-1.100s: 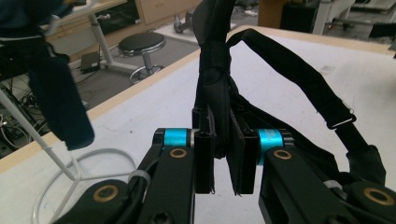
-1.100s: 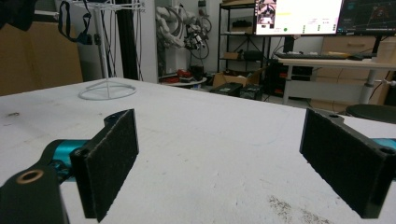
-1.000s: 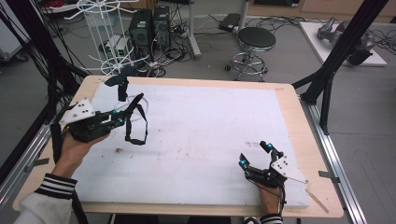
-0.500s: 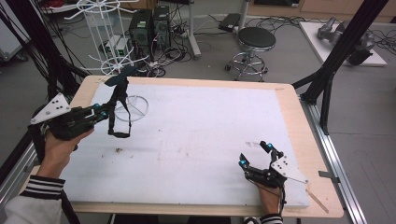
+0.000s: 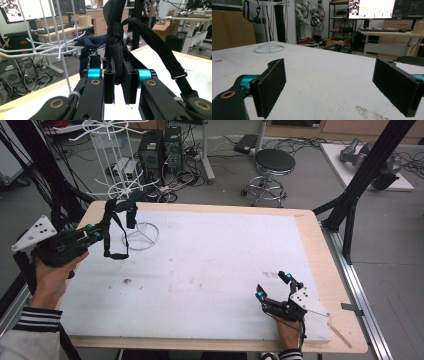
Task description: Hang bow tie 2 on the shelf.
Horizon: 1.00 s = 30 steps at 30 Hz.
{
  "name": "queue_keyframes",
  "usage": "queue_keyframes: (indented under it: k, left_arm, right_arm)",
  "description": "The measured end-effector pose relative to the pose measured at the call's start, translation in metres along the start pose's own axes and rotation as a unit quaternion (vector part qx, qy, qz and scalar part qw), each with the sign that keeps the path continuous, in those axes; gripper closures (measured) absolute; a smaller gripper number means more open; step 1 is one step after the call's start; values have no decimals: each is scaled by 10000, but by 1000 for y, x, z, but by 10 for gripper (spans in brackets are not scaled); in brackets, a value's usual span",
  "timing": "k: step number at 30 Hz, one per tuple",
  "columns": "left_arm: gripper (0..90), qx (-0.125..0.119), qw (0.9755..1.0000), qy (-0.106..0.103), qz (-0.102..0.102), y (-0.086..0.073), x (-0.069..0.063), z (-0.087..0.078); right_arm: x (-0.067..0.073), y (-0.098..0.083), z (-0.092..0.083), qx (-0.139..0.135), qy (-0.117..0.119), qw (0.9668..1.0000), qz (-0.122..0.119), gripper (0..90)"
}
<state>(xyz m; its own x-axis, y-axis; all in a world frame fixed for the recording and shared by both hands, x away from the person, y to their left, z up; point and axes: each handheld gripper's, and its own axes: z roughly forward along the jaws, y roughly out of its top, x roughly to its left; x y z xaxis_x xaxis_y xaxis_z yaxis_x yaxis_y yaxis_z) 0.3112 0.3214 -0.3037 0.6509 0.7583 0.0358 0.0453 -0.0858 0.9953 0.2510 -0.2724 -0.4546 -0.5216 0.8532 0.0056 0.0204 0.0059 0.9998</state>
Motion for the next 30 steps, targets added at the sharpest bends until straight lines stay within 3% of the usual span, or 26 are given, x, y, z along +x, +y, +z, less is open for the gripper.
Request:
queue_keyframes:
  k: [8, 18, 30]
  left_arm:
    - [815, -3, 9996, 264, -38, 3, 11, -4]
    - [815, 90, 9976, 648, -209, 2, 35, -2]
    - [815, 242, 9947, 968, -256, -6, 47, 8]
  right_arm:
    - [0, 0, 0, 7, -6, 10000, -10, 110]
    - [0, 0, 0, 9, -13, 10000, 37, 110]
    - [0, 0, 0, -7, -19, 10000, 18, 110]
